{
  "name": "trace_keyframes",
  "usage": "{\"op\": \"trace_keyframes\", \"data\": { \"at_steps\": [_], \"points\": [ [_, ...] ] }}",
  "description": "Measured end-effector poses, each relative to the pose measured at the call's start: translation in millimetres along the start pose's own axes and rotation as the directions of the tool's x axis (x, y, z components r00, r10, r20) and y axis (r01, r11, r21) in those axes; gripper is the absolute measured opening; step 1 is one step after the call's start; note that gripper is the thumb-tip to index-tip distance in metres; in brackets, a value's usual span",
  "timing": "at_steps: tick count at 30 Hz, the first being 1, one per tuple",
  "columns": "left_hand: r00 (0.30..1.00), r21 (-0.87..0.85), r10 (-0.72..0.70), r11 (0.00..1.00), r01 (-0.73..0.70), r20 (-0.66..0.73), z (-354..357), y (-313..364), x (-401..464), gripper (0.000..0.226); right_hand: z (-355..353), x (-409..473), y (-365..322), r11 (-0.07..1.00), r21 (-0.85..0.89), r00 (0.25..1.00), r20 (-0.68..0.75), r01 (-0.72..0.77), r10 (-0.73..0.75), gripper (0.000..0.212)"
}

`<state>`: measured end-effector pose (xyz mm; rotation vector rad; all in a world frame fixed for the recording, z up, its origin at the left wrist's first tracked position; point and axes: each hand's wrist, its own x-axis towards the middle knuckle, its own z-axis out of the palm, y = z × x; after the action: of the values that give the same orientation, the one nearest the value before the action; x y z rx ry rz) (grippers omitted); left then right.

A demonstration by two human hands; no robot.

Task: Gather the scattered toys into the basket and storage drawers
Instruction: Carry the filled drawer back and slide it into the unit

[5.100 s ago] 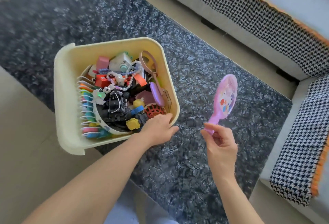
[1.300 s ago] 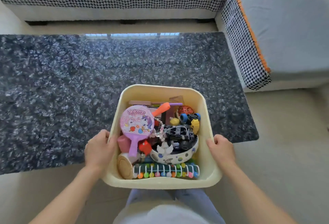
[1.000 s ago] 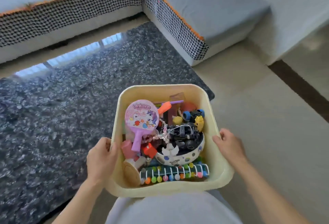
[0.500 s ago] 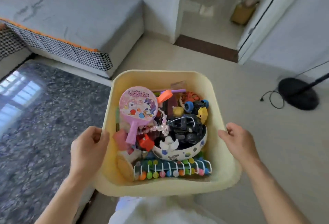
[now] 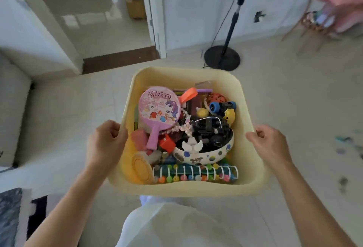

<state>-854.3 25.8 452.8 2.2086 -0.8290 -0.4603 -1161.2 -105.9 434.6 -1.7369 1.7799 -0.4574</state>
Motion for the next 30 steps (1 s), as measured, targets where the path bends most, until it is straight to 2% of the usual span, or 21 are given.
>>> {"op": "trace_keyframes", "data": {
  "at_steps": [6, 11, 16, 22, 25, 30],
  "points": [
    [0.957, 0.03, 0.091, 0.994, -0.103, 0.274, 122.9, 87.3, 87.7, 0.019, -45.1, 72.7, 51.1, 0.967, 0.042, 0.954, -0.155, -0.252, 0.255, 0.025],
    [0.86, 0.041, 0.218, 0.963, -0.266, 0.462, 214.0, 183.1, 147.6, 0.018, -88.6, 130.8, 79.0, 0.897, 0.107, 0.856, -0.269, -0.43, 0.442, 0.026],
    [0.754, 0.039, 0.325, 0.907, -0.42, 0.57, 305.0, 276.1, 190.3, 0.011, -120.9, 179.5, 109.1, 0.809, 0.22, 0.732, -0.347, -0.545, 0.587, 0.028],
    [0.686, 0.075, 0.35, 0.858, -0.508, 0.638, 421.0, 362.1, 214.9, 0.008, -168.8, 274.1, 170.1, 0.733, 0.268, 0.666, -0.306, -0.625, 0.68, 0.019],
    [0.691, 0.096, 0.363, 0.843, -0.53, 0.626, 489.1, 409.2, 223.1, 0.006, -201.4, 341.4, 216.2, 0.722, 0.297, 0.67, -0.271, -0.625, 0.691, 0.016],
    [0.72, 0.133, 0.354, 0.841, -0.524, 0.597, 572.7, 498.0, 234.1, 0.008, -275.6, 447.9, 259.2, 0.736, 0.243, 0.689, -0.26, -0.632, 0.677, 0.014]
  ]
}}
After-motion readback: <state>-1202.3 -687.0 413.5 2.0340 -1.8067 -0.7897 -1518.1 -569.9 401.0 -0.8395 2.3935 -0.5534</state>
